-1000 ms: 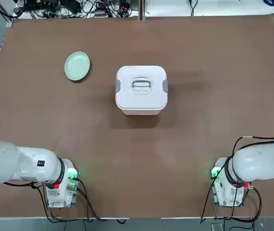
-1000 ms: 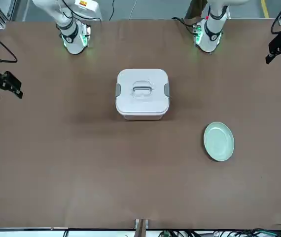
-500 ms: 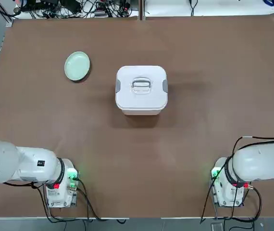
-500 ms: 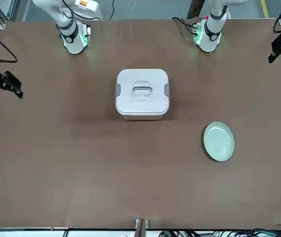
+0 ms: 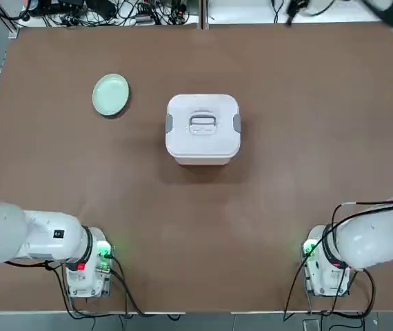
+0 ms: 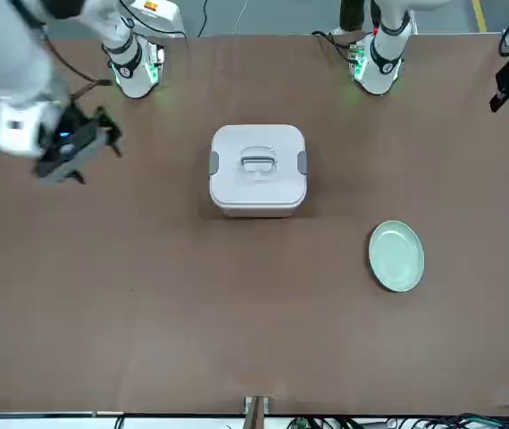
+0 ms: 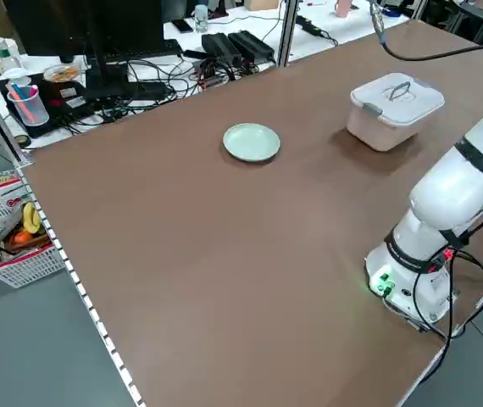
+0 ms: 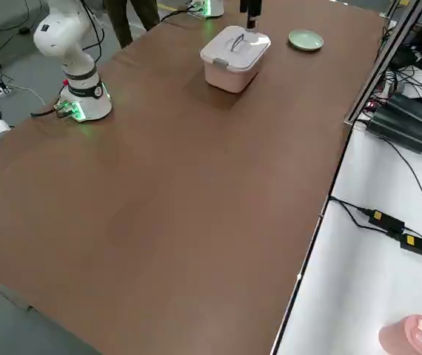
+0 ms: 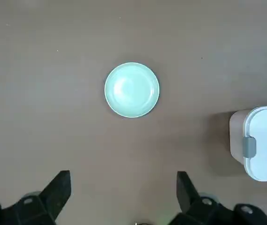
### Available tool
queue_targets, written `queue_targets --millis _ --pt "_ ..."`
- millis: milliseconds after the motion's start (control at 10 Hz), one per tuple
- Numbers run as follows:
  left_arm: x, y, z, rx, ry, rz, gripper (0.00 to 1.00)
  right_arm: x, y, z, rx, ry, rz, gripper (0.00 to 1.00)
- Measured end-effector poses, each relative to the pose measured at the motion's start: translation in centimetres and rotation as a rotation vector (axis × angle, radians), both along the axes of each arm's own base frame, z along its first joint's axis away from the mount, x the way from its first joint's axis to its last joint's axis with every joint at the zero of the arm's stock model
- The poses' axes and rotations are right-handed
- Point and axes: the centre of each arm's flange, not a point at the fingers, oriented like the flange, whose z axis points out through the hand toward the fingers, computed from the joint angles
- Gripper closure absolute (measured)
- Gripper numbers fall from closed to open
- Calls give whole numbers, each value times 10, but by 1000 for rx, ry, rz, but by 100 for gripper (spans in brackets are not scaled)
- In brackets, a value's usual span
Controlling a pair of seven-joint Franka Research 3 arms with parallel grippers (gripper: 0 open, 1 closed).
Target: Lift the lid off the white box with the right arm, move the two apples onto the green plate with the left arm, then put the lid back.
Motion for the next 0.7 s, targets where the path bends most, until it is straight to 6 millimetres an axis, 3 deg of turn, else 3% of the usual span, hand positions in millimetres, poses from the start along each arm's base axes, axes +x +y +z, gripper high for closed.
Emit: queue_targets --millis 300,400,500,700 --pt "0 -2 0 0 -1 -4 0 -48 165 -67 6 -44 405 0" --pt "0 0 0 0 -1 0 0 -67 210 -96 10 -53 474 0" --pt "0 4 1 0 -1 7 0 -81 242 -125 13 -56 517 0" --pt "-1 17 3 -2 -6 32 0 -107 285 -176 -3 -24 535 0"
